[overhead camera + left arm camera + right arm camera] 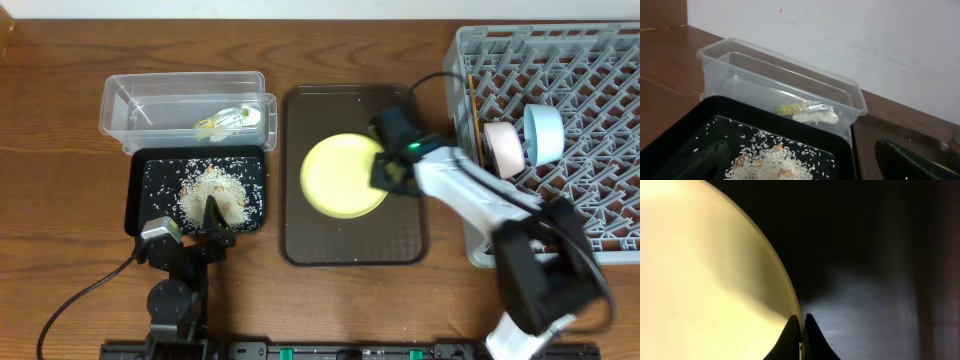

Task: Sort waste into correct bins and load items into the dishwasher rack
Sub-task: 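Lift the yellow plate and stand it in the dish rack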

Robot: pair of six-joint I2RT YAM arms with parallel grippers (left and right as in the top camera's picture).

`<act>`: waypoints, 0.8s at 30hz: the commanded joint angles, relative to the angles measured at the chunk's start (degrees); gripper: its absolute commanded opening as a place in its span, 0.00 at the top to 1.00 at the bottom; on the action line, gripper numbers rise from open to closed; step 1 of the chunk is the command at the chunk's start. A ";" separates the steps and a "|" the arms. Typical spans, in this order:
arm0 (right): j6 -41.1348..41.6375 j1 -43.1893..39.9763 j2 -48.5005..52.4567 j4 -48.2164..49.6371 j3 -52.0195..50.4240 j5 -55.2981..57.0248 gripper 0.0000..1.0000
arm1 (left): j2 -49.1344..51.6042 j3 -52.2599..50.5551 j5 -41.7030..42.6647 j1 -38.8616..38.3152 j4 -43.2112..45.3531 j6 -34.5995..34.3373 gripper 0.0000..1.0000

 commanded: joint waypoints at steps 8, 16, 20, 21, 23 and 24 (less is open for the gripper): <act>-27.98 -13.11 -34.45 -0.24 0.13 21.55 0.99 | -0.04 -1.73 -0.04 0.39 -0.96 0.55 0.05; -35.95 -20.04 -44.00 0.24 0.13 58.10 0.99 | -0.04 -1.73 -0.04 0.39 -0.96 0.55 0.05; -36.76 -25.07 -42.56 0.26 0.07 59.54 0.99 | -0.04 -1.73 -0.04 0.39 -0.96 0.55 0.05; -36.63 -26.62 -41.66 0.90 0.07 59.45 0.99 | -0.04 -1.73 -0.04 0.39 -0.96 0.55 0.05; -36.65 -28.74 -39.91 2.10 0.07 59.36 0.99 | -0.04 -1.73 -0.04 0.39 -0.96 0.55 0.05; -36.79 -29.57 -38.99 2.80 0.07 59.39 0.99 | -0.04 -1.73 -0.02 0.39 -0.96 0.55 0.05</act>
